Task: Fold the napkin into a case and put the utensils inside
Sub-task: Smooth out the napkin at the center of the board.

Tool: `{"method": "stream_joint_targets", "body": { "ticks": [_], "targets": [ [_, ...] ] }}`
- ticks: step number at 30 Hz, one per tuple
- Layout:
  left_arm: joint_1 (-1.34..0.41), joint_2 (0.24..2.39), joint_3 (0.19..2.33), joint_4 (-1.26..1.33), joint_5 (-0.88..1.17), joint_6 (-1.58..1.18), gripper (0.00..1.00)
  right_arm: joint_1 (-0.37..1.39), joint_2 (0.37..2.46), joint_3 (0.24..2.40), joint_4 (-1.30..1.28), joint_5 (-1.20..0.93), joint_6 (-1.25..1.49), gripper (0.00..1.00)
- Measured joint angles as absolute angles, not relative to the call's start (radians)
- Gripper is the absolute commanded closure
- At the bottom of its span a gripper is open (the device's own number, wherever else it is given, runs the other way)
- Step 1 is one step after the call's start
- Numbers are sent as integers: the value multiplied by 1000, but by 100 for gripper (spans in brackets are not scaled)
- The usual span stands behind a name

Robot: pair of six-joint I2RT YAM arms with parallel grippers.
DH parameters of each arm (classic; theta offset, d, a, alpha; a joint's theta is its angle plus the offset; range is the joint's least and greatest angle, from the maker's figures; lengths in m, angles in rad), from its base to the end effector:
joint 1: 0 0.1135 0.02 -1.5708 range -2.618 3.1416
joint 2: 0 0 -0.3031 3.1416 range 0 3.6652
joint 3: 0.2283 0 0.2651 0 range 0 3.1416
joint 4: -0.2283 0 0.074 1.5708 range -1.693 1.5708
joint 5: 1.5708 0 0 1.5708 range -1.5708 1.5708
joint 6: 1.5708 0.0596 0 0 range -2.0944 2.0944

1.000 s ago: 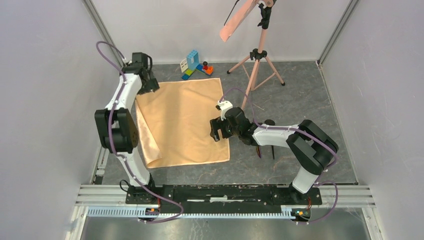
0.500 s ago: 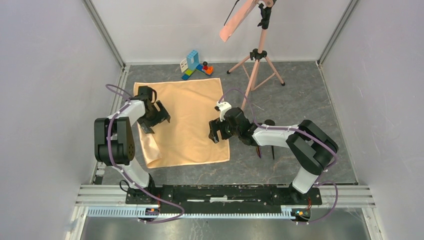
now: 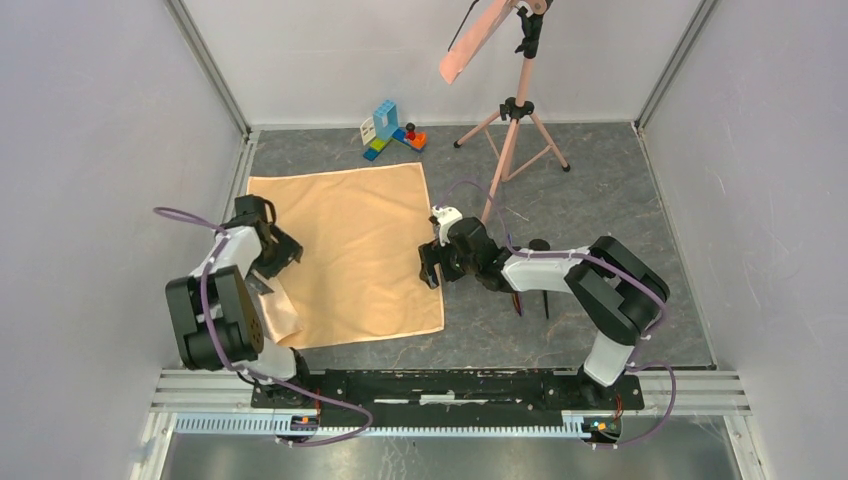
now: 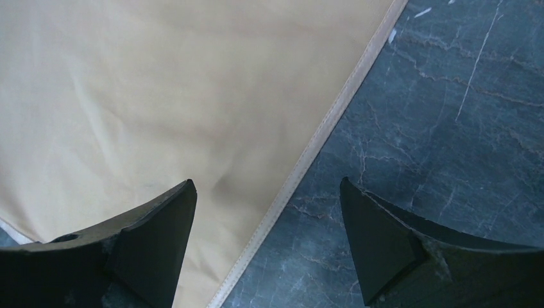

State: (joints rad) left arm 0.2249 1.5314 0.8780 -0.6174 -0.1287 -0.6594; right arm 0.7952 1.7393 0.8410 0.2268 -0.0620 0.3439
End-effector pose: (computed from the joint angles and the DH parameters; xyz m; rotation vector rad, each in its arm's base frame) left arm 0.2799 0.0719 0.1799 -1.2315 2.5372 0.0856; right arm 0.2656 0.2761 0.1646 -0.5555 2.2639 0.6675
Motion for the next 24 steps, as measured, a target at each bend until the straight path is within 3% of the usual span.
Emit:
{"method": "stream_joint_targets", "body": {
  "ticks": [8,12,16,20,24],
  "targets": [
    [286,1245,872,-727,-397,-662,0,796,1783,904,168,-28,339,11],
    [272,1116,868,-720,-407,-640,0,806,1777,913,131,-10,331,11],
    [160,1114,862,-697,-305,-605,0,827,1769,919,110,-22,333,22],
    [-33,1195,860,-689,-246,-599,0,870,1774,965,109,-57,342,40],
    [-98,1209,844,-677,-195,-599,0,898,1826,1034,157,-106,364,44]
  ]
}}
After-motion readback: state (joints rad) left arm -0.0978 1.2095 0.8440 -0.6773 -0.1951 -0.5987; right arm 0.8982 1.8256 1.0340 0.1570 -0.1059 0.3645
